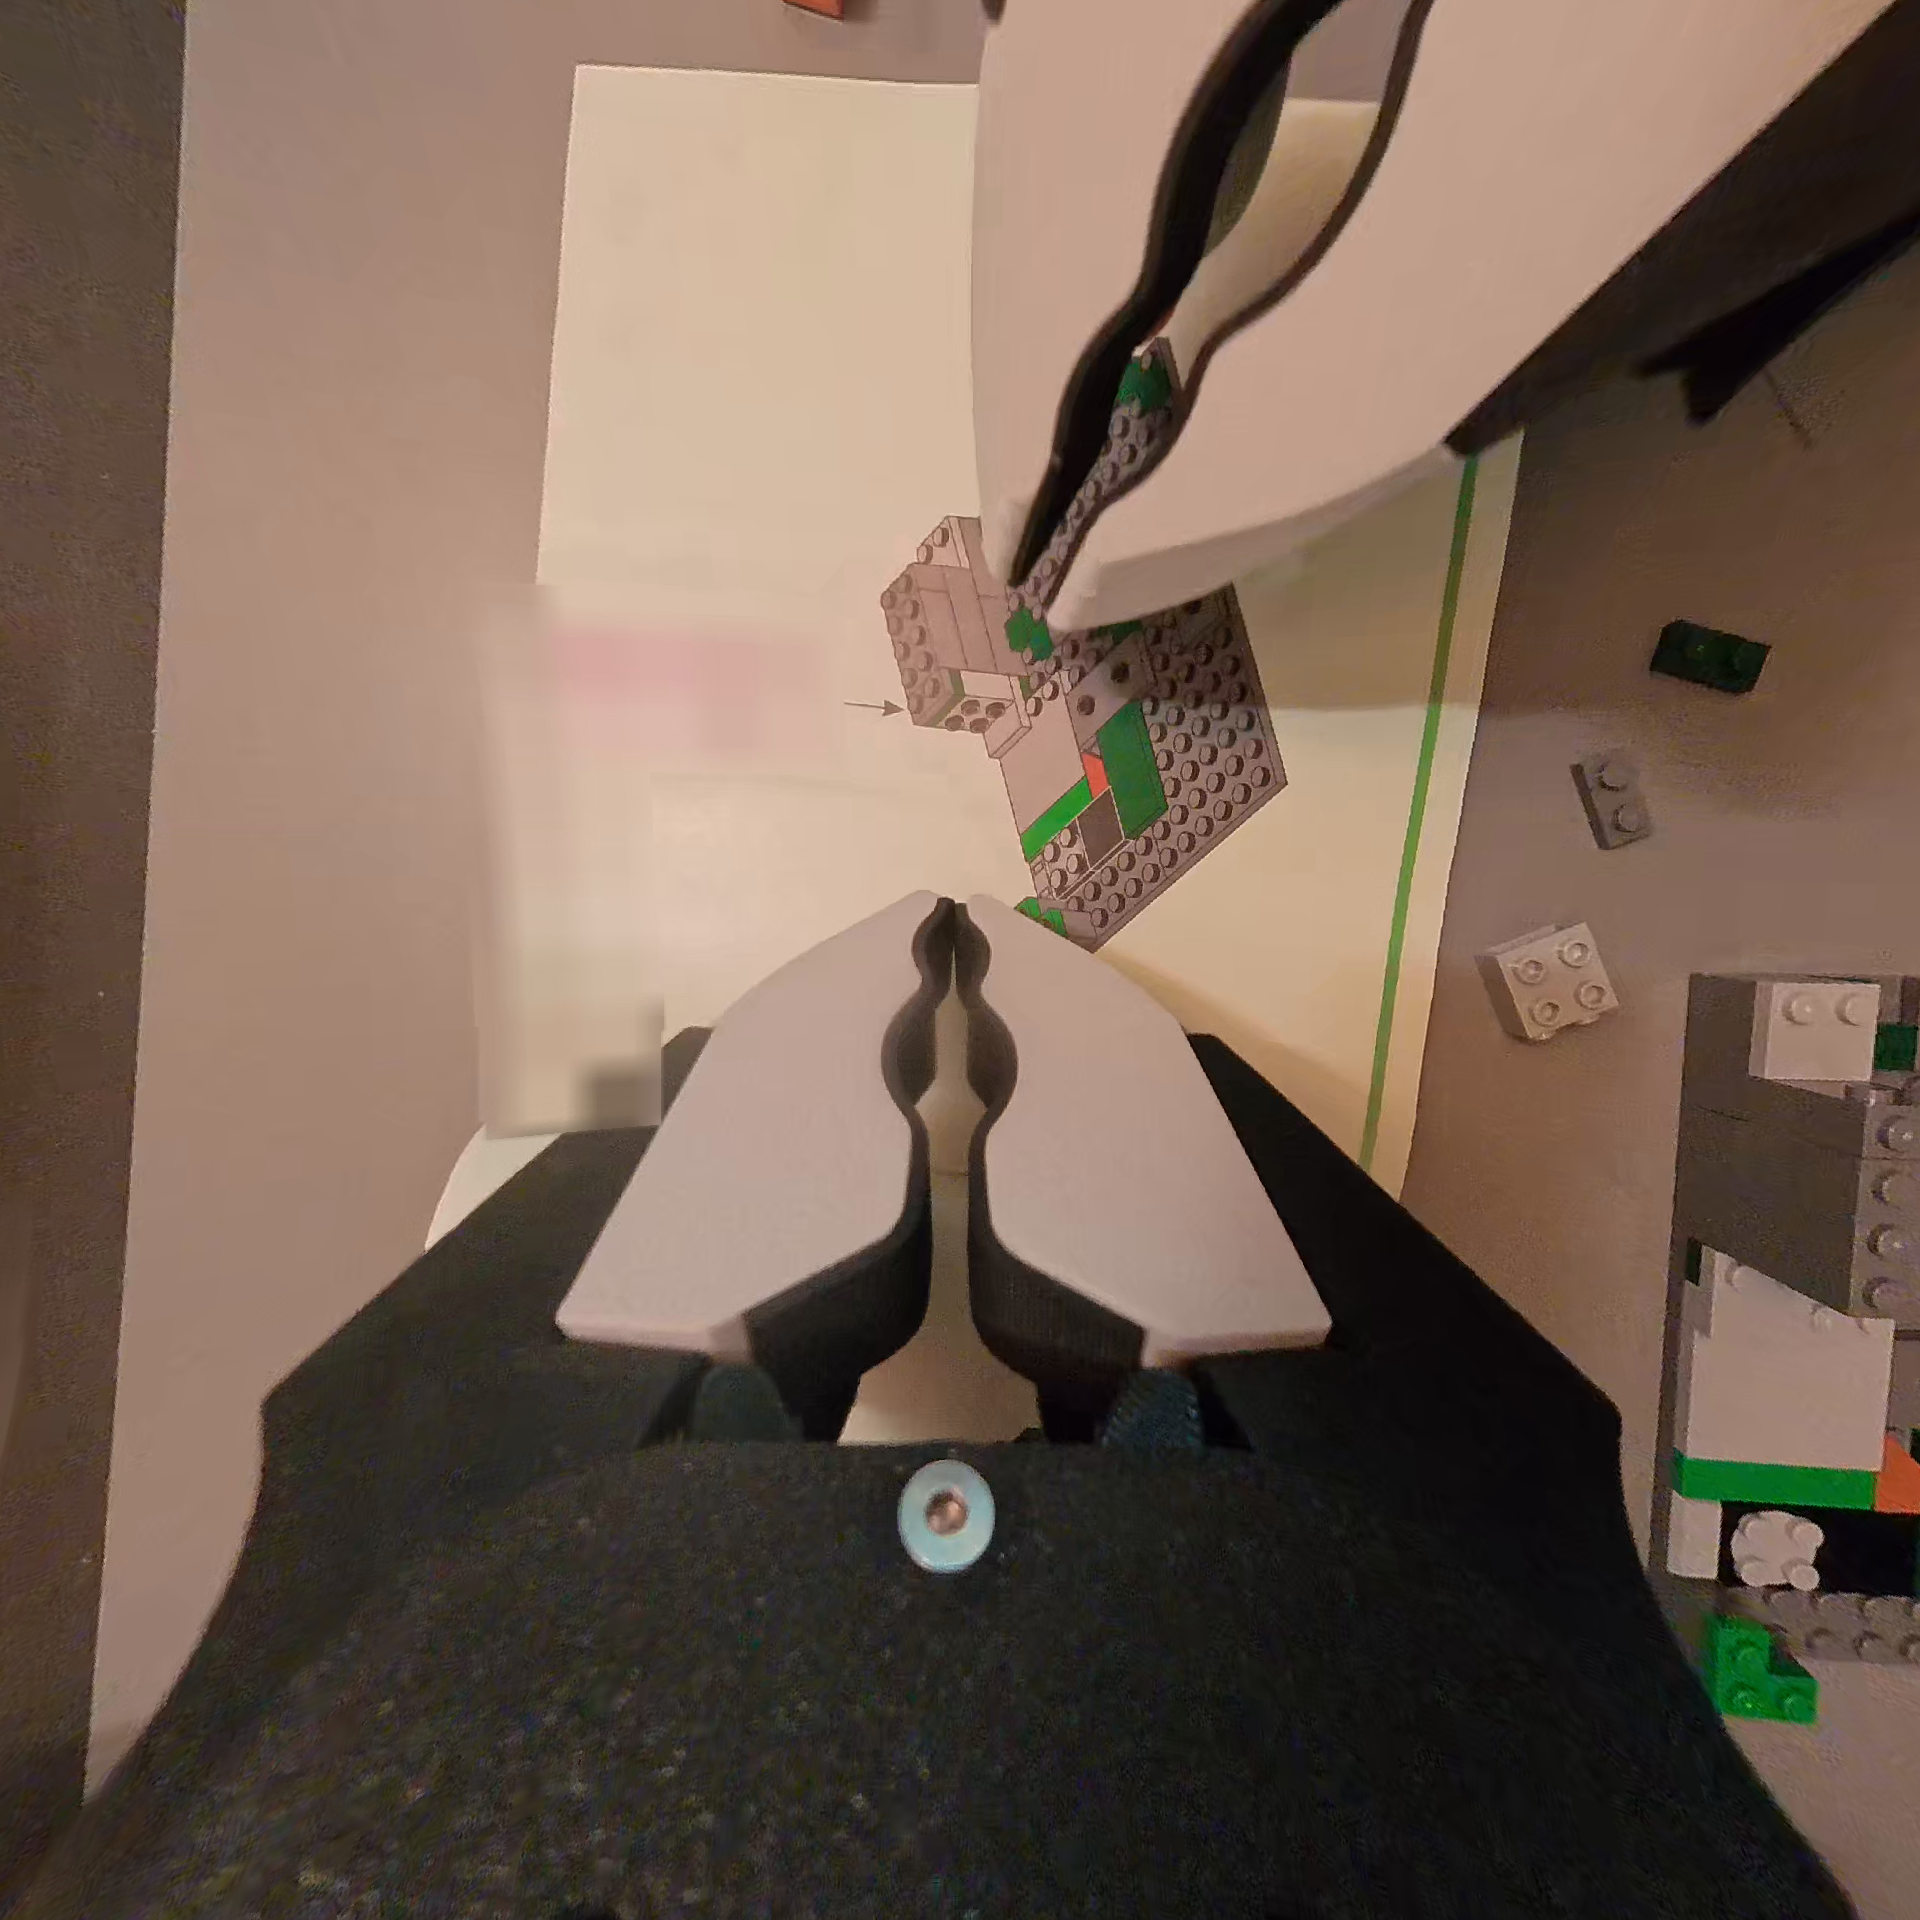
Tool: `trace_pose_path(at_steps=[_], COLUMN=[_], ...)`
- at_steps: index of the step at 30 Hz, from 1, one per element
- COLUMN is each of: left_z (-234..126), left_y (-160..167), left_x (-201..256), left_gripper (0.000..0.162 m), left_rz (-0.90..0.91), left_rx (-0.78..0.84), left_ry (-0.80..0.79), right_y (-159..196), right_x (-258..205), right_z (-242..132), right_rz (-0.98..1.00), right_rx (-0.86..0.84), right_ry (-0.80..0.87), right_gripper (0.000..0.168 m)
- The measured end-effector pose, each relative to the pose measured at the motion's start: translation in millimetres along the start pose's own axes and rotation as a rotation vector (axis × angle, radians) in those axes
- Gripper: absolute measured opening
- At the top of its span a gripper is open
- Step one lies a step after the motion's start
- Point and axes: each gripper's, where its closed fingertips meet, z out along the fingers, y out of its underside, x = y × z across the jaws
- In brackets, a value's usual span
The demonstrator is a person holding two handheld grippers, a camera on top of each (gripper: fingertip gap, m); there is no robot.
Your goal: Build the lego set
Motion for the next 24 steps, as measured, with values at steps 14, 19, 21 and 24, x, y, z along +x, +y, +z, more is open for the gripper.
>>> trace_pose_path(at_steps=[14, 19, 21, 24], left_z=[-3.7, -4.9, -5.0, -5.3], left_y=[1.0, 3.7, 4.6, 4.9], left_x=[-5.4, -5.9, -6.0, -6.2], left_gripper=[0.000, 0.000, 0.000, 0.000], left_rz=[-0.007, -0.012, -0.014, -0.016], left_rx=[0.004, 0.003, 0.003, 0.006], left_ry=[-0.022, -0.024, -0.024, -0.024], right_y=[0.0, 4.7, 5.0, 5.1], right_x=[-2.1, -3.7, -4.1, -4.1], right_z=[19.9, 25.2, 26.2, 26.4], right_rz=[-0.089, -0.109, -0.121, -0.126], right_rx=[-0.054, -0.083, -0.083, -0.083], right_ry=[-0.006, -0.011, -0.009, -0.009], right_gripper=[0.002, 0.000, 0.000, 0.000])
